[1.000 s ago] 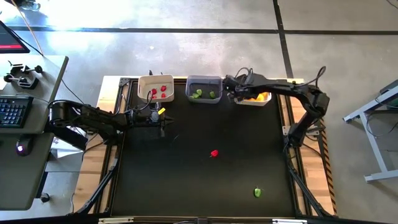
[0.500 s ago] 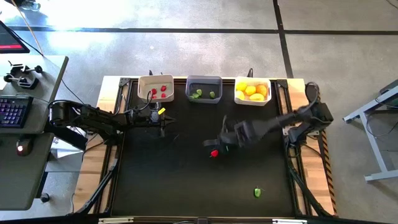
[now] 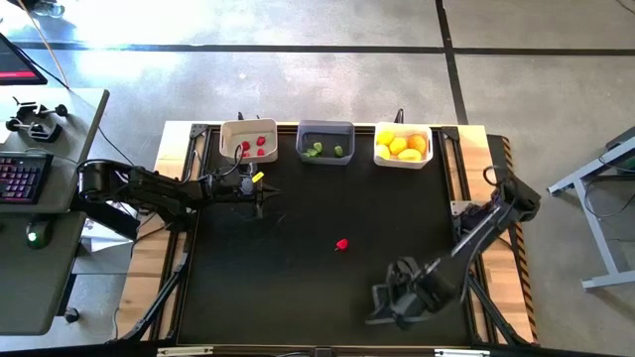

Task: Sort produce into baskets
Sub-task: Put the green bell pepper into the transparent bin

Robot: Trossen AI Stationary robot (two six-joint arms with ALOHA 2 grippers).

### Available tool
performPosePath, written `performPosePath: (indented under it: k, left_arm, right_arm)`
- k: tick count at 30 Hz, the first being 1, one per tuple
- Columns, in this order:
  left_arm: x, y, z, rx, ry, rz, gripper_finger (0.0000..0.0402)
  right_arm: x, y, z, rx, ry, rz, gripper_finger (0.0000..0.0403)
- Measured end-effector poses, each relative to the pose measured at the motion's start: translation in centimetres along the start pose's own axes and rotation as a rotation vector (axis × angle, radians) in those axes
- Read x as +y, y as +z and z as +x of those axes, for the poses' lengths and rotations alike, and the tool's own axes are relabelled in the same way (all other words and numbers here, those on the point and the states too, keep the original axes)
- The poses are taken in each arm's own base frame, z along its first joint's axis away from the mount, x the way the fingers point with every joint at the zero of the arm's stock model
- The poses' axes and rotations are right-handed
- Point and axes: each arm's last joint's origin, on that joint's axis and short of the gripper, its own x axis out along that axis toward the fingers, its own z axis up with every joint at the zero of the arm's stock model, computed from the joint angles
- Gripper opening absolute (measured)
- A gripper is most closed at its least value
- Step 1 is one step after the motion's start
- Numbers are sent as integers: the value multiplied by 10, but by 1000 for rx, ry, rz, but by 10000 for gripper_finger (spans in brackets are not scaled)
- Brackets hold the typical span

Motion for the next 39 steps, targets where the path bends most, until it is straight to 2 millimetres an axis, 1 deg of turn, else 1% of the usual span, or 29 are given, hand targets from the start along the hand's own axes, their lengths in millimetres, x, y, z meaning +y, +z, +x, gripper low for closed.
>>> performPosePath:
  k: [4,7,9,12,19,22,24,28,31,35,39]
  left_arm:
    - [0,0,0,1,0,0,2]
    - [0,0,0,1,0,0,2]
    - [0,0,0,2,0,0,2]
    - [0,0,0,2,0,0,2]
    - [0,0,0,1,-1,0,2]
    - [0,0,0,1,0,0,2]
    - [0,0,0,1,0,0,2]
    - [0,0,0,1,0,0,2]
    - [0,0,0,2,0,0,2]
    - [0,0,0,2,-1,0,2]
    - [0,0,0,2,-1,0,2]
  right_arm:
    - [-11,-20,15,25,-88,52,1]
    - [-16,-28,28,45,-166,77,3]
    - [-17,-31,34,55,-201,75,16]
    - [-19,-31,39,55,-249,81,55]
    - [-20,-29,40,29,-273,108,193]
    - [-20,-29,43,21,-281,109,228]
    - [-21,-29,49,7,-296,109,237]
    - [-19,-31,62,-5,-307,108,235]
    - [-19,-32,70,-20,-320,115,218]
    - [-18,-34,79,-23,-323,109,173]
    - [-18,-33,83,-34,-324,97,108]
